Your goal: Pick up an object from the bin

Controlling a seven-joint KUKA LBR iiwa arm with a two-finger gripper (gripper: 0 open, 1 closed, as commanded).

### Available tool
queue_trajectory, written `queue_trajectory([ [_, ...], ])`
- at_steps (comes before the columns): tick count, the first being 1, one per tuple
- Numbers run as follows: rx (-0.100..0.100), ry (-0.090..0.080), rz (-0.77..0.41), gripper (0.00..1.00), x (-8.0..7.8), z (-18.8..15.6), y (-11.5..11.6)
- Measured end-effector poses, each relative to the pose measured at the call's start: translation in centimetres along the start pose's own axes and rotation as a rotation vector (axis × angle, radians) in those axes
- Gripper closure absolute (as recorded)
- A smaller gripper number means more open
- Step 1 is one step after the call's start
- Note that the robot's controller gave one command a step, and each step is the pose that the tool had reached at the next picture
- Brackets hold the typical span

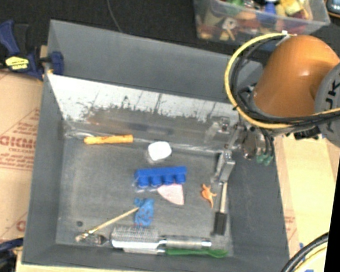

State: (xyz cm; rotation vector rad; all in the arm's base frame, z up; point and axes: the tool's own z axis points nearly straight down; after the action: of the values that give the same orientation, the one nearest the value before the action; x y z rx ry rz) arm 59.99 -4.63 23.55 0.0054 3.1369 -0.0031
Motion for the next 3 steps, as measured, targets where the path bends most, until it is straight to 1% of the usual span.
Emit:
queue_trajectory([
  [1,0.001,-0.006,-0.169,0.0,-0.4,11.7,5.5],
  [2,0.003,-0.01,-0.229,0.0,-0.4,7.6,7.7],
  [3,-0.002,-0.001,-0.208,0.0,0.5,13.2,7.3],
])
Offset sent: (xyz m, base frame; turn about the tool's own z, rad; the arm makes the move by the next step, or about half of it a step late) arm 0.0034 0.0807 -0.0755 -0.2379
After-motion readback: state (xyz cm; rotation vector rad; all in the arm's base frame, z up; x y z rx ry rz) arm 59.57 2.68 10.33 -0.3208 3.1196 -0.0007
